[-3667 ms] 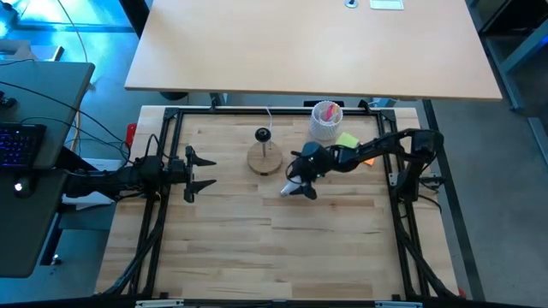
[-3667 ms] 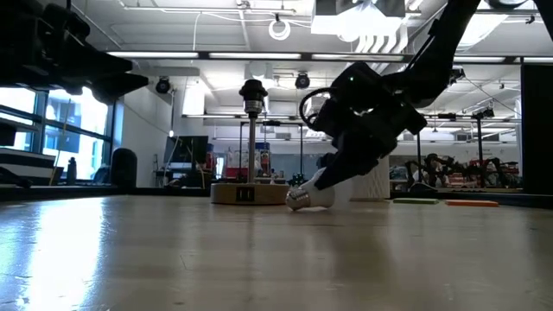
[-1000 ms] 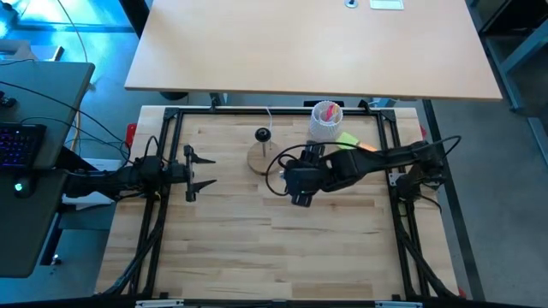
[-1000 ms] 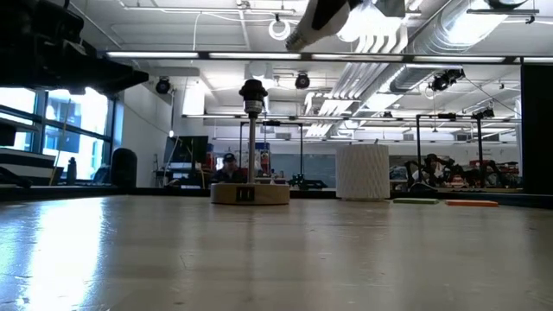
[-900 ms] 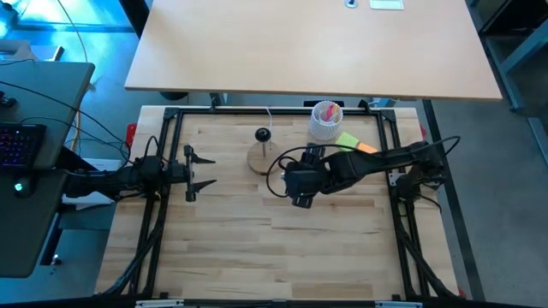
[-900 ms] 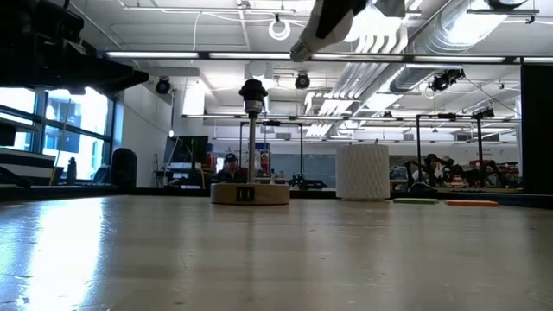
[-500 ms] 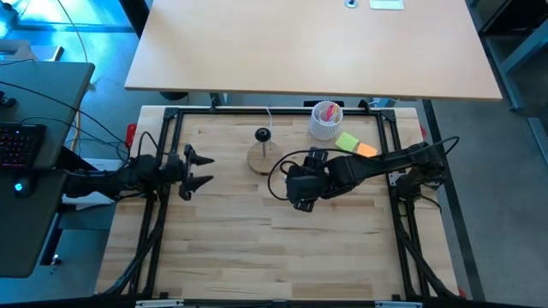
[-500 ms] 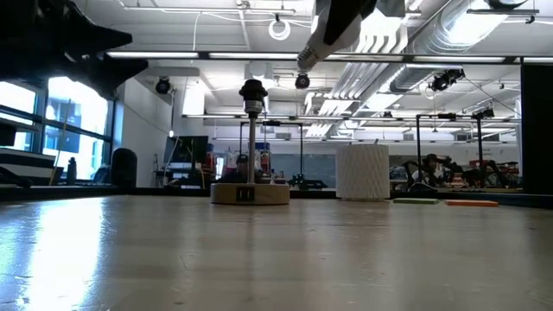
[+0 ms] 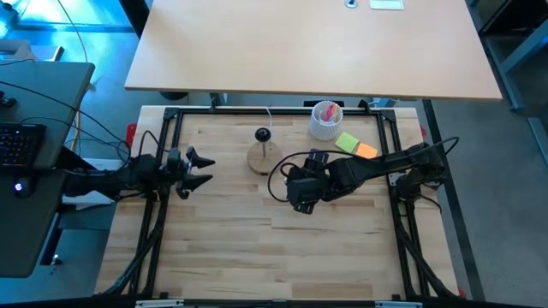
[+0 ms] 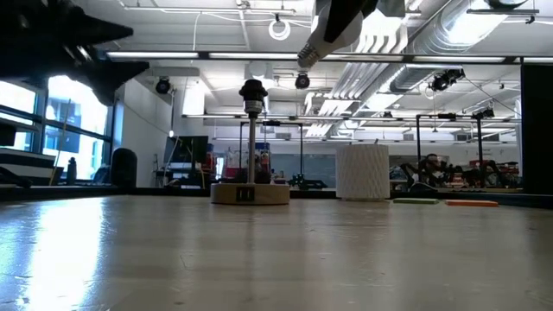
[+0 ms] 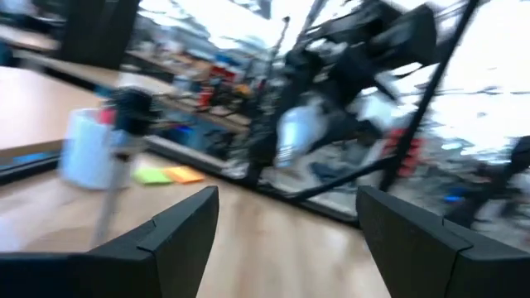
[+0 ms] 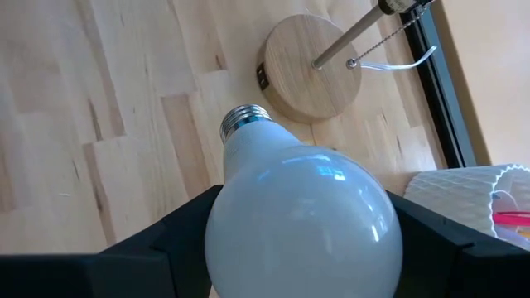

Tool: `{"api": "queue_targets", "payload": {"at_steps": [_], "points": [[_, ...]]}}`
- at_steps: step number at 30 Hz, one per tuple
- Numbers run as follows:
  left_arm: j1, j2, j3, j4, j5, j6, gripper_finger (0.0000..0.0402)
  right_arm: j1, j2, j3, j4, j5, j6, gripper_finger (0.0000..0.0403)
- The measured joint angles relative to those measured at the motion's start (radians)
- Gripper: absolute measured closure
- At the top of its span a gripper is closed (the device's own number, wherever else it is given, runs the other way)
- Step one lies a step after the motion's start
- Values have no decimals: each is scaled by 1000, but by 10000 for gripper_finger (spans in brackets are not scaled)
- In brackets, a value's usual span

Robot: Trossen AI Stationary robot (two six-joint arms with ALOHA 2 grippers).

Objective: Screw lightbulb
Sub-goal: Insert the light bulb into the lamp

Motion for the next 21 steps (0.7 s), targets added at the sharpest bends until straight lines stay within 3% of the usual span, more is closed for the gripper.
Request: {"api": "queue_targets", "payload": {"at_steps": [5,9,12,15,19,21], "points": [[1,138,0,24,-110,94,122,0,0,0,0,0,3,142],[1,275,0,130,-333,98,122,0,0,0,1,0,5,141],[1,373,0,233,-410,105,122,0,0,0,5,0,9,141],[5,469,0,341,-374,145,122,2,0,0,5,-3,10,140],[33,590,0,460,-189,251,122,2,0,0,5,-11,4,140],[62,646,4,499,-148,274,122,2,0,0,5,-13,4,139]]}}
